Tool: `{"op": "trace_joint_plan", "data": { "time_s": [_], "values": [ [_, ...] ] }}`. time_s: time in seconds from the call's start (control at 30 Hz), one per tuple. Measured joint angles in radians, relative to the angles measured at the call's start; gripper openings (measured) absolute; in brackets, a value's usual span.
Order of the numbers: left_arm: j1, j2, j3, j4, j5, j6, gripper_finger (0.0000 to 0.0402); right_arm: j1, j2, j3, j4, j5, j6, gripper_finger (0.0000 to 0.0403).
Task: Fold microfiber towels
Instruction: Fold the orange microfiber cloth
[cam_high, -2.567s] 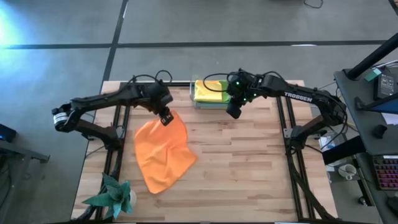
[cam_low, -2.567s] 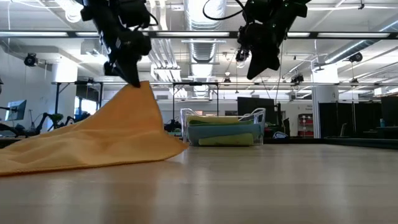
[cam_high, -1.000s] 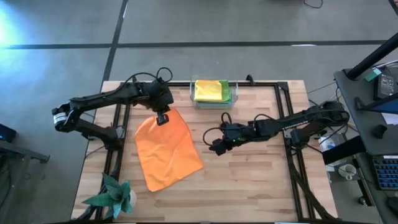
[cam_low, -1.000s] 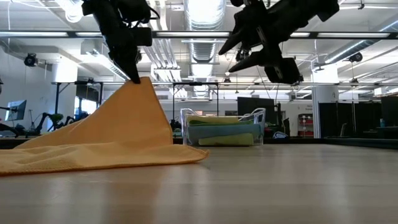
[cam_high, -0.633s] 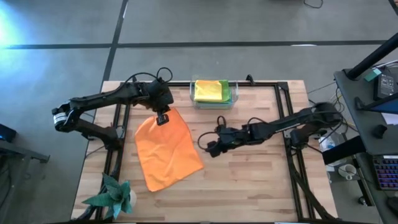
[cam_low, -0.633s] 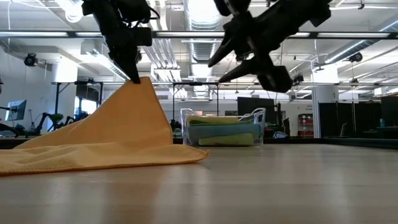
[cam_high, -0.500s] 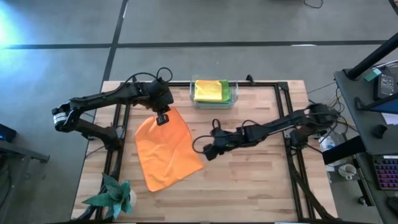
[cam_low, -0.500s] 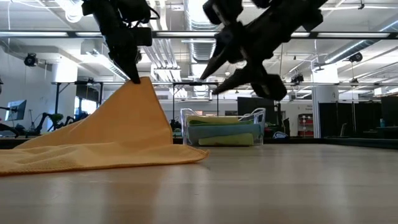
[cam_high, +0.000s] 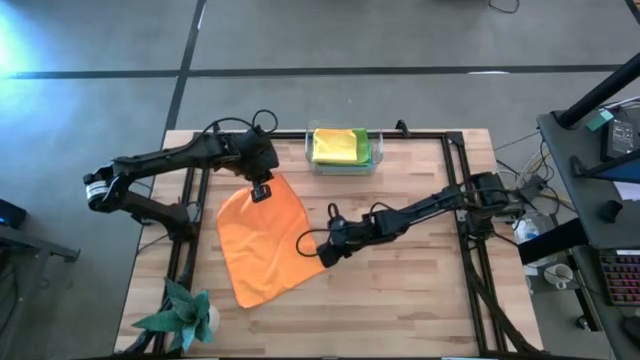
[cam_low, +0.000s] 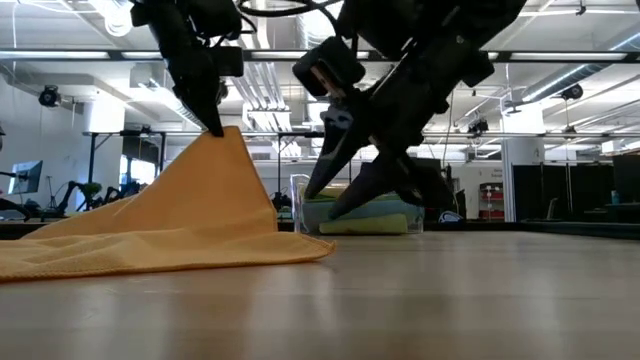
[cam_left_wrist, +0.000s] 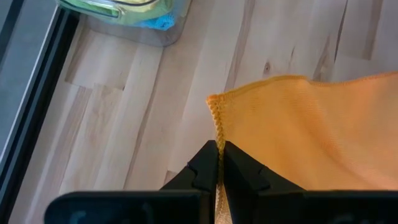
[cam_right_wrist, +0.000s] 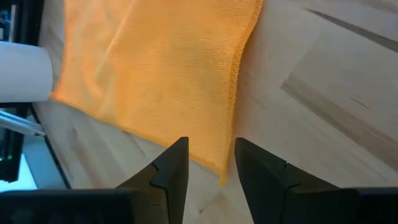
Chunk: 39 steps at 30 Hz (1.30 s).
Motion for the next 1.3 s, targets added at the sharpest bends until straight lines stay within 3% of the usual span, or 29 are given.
{"op": "trace_joint_plan", "data": {
  "time_s": [0.7, 1.0, 1.17, 1.3],
  "values": [
    [0.000, 0.000, -0.003, 0.000, 0.000, 0.002, 0.0006, 0.000, 0.168, 0.084, 0.081, -0.043, 0.022, 0.0123],
    [0.000, 0.000, -0.005, -0.001, 0.000, 0.003, 0.0006, 0.000, 0.176, 0.088, 0.056, -0.051, 0.051, 0.0018],
    [0.000, 0.000, -0.006, -0.019, 0.002, 0.002, 0.0006, 0.004, 0.147, 0.102, -0.003, -0.062, 0.031, 0.0009],
    [0.000, 0.000, -0.006, -0.063, 0.003, -0.003, 0.0006, 0.008, 0.092, 0.147, -0.145, -0.082, -0.012, 0.0009]
  ]
}}
